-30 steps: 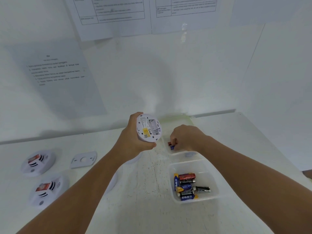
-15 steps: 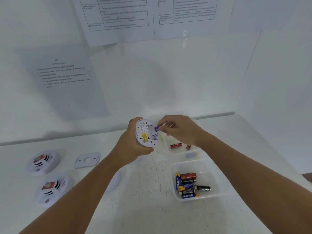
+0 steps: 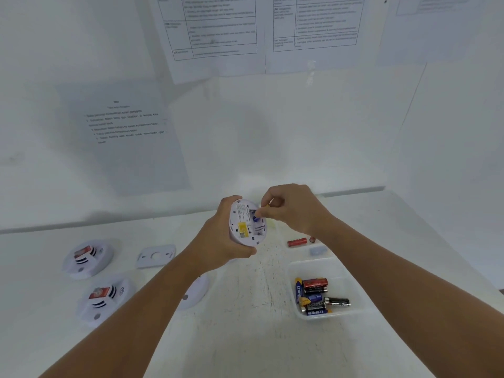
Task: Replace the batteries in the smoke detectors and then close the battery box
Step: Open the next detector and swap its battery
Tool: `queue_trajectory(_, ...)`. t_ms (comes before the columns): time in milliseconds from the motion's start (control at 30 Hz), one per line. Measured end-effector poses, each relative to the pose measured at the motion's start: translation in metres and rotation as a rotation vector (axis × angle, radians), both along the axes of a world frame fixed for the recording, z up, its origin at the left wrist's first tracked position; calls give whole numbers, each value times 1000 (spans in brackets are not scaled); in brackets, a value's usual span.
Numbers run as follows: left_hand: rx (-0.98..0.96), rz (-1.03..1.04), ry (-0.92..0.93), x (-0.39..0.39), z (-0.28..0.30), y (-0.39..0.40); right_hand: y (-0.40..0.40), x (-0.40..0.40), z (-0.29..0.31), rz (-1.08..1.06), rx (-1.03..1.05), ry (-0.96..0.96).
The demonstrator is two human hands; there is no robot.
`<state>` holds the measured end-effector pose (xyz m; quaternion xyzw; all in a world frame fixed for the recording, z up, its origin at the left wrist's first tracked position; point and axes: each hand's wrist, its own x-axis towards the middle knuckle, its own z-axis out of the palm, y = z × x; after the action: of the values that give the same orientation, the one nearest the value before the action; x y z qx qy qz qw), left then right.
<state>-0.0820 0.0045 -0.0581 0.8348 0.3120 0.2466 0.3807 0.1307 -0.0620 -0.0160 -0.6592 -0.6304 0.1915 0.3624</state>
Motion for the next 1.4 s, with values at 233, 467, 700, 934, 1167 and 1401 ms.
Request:
queue_trajectory(233,-10,-23,-53,-1,7,-5,-3,-13,4,-55,44,31)
queue_trajectory(467,-6,30,-200,-2,15,-5,-7,-30,-27,-128,309,-116)
queue_trajectory(700,18,53,-230,6,14,-2,-10,-25,-32,-93,325,-201)
queue_trajectory(934,-21,38,-257,16,15,0,-11,-17,-33,-82,315,-351)
queue_trajectory(1167,-98,-4,-227,29,12,4,-12,7,-32,-20,193,-326)
queue_trajectory(1401,-114,36,-194,43,12,9,-15,71,-18,3,-125,-273)
